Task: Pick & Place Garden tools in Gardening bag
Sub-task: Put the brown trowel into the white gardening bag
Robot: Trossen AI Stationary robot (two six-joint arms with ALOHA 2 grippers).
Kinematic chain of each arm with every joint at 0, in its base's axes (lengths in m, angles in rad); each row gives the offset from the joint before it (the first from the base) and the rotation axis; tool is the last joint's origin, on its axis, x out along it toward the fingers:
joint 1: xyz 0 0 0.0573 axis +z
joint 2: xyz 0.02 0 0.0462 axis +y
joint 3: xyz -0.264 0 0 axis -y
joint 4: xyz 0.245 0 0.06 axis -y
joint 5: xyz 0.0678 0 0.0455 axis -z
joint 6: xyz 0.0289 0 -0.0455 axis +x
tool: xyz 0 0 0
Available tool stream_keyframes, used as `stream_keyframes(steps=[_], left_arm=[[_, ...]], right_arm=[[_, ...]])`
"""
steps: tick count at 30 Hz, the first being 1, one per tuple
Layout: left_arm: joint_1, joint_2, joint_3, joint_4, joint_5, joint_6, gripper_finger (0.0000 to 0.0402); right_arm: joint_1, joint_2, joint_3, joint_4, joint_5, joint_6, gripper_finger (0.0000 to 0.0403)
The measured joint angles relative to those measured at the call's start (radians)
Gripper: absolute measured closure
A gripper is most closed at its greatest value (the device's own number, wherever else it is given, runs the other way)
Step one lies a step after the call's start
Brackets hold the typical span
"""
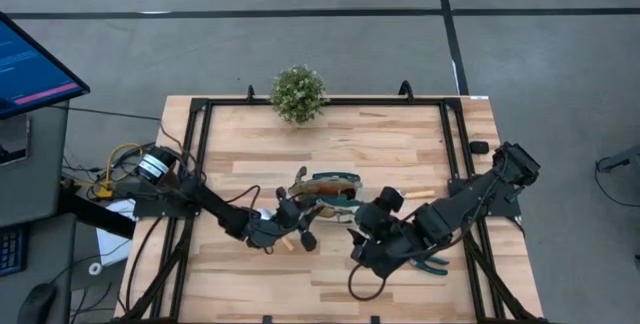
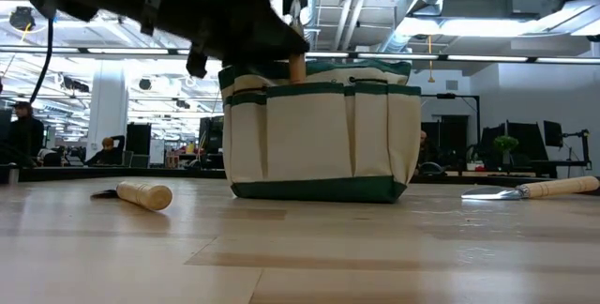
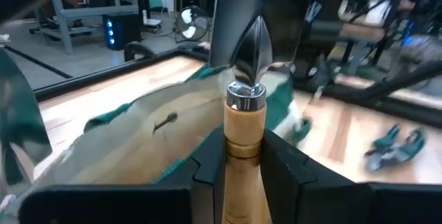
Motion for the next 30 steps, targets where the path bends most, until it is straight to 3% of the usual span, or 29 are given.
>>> stream_keyframes(steps=[19,30], left_arm=[[0.007,0.059,-0.001,-0.013,0.018,-0.015,0.0311],[-0.013,0.059,-0.001,-0.021,0.061,0.002,0.0203]], right_arm=[[-0.001,0.000,0.000,-0.002,0.003,-0.003,0.0138],[-0.001,0.000,0.000,-0.002,0.003,-0.002,0.0138]])
